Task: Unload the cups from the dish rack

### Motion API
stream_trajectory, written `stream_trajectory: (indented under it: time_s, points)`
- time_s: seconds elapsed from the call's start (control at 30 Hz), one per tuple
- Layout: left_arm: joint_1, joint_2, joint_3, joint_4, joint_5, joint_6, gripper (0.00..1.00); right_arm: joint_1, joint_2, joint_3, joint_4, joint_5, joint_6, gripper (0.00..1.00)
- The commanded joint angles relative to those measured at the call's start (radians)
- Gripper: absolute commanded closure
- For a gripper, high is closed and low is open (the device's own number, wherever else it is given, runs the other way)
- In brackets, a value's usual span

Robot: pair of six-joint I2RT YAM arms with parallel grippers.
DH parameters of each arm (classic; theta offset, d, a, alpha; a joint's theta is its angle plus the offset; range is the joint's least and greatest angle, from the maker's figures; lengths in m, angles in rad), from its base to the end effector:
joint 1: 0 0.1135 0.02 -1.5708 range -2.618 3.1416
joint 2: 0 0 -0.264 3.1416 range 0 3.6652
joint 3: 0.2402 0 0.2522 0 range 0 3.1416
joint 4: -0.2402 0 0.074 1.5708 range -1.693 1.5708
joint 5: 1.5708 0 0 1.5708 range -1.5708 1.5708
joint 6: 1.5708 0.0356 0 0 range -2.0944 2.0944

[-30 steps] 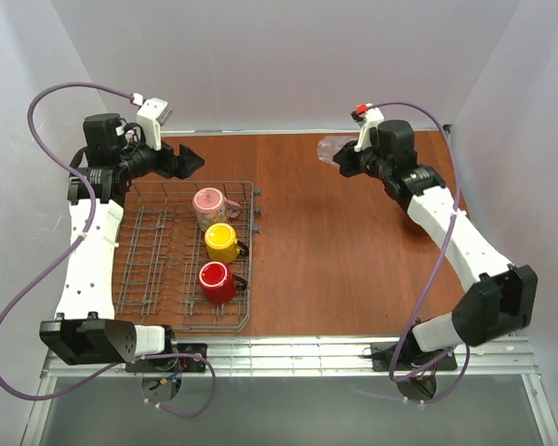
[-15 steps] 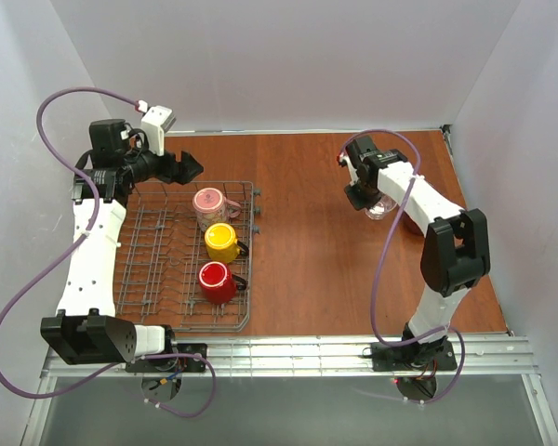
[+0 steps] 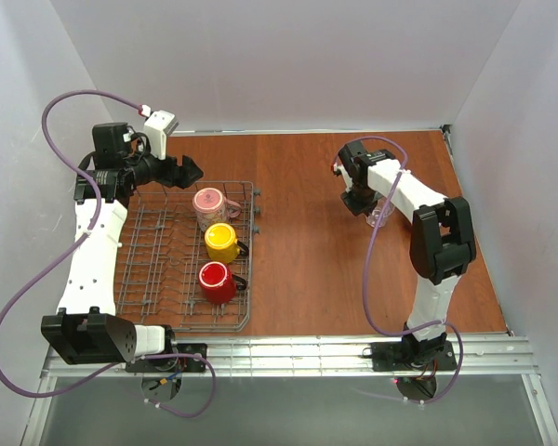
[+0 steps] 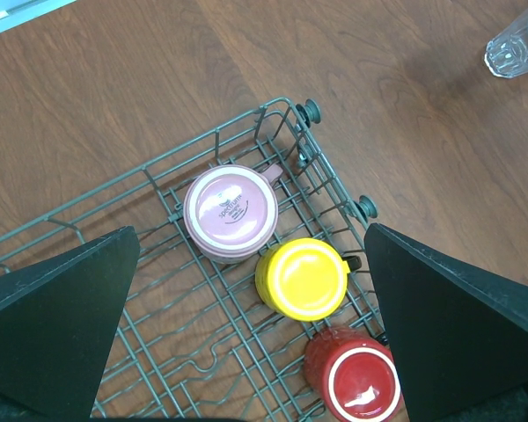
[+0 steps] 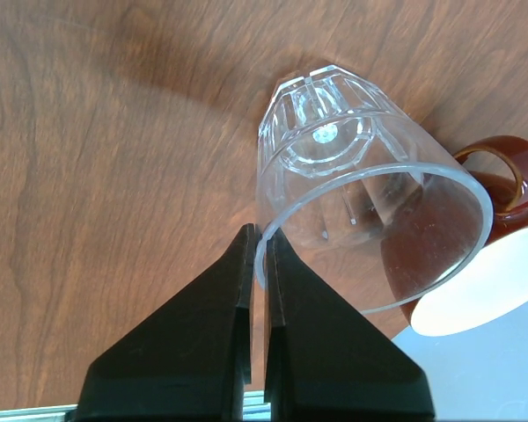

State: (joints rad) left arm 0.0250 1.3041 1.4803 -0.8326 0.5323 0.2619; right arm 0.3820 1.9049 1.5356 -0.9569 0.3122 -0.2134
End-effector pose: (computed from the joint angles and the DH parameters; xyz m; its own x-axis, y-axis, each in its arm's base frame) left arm 0.2644 -0.0115 0.4063 -0.4908 0.2109 -0.8454 0.5254 0.8457 -0.0940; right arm 0.3593 0.1325 0.2258 -0.8194 -0.5464 -0.1736 -0.4699 0.8135 -0.3425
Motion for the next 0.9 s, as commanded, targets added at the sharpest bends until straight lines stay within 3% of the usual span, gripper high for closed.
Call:
stream_trajectory:
  time_s: [0.0, 0.23, 0.57, 0.77, 0.87]
  points:
    - [0.004, -0.009, -0.005, -0.014, -0.009, 0.014, 0.02, 0.006, 0.000, 0.044, -0.014, -0.007, -0.017, 0.99]
    - [0.004, -0.003, -0.006, -0.017, -0.008, 0.014, 0.02, 0.005, -0.012, 0.057, -0.013, -0.067, -0.020, 0.97]
    - [-0.002, 0.027, 0.000, -0.063, -0.074, 0.045, 0.02, 0.006, -0.058, 0.066, -0.013, -0.051, -0.003, 0.61]
    - [-0.109, 0.058, -0.040, -0.094, -0.271, 0.123, 0.02, 0.006, -0.139, 0.093, -0.013, -0.059, 0.012, 0.45]
    - [-0.215, 0.076, -0.089, -0.100, -0.428, 0.155, 0.02, 0.006, -0.184, 0.098, -0.002, -0.074, 0.026, 0.43]
